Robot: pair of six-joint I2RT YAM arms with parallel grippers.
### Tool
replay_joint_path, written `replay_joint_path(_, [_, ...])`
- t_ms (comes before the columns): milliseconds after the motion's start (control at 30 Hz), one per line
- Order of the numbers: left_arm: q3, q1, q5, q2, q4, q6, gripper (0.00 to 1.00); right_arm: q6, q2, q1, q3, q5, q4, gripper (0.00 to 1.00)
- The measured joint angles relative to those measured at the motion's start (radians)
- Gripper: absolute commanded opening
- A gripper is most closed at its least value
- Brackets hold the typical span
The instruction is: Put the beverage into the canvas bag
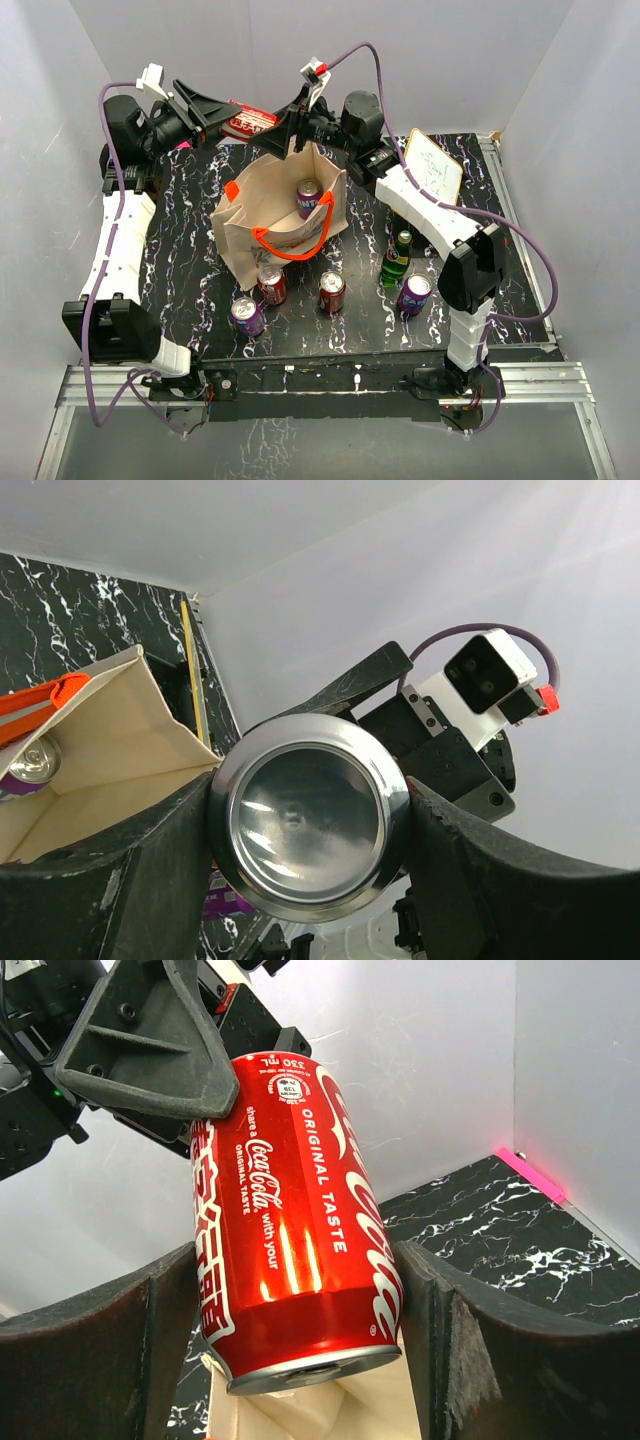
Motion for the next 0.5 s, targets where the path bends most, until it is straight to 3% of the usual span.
replay_joint_path(267, [-0.013, 0.005, 0.002, 0.0, 0.018, -0.02, 0.0, 0.011, 0.009, -0.006, 0.0, -0.009, 0.015, 0.72])
replay_joint_path(333, [-0.013, 0.006, 0.003, 0.0, 0.023, -0.024, 0.0, 0.011, 0.009, -0.006, 0.0, -0.01, 0.02, 0.67])
replay_joint_path(433, [-0.013, 0.006, 0.003, 0.0, 0.025, -0.026, 0.0, 0.014, 0.009, -0.008, 0.0, -0.015, 0.022, 0.5])
replay_joint_path(500, [-0.013, 0.006, 0.003, 0.0, 0.025, -0.027, 0.0, 0.015, 0.009, -0.008, 0.0, -0.017, 0.023, 0.25])
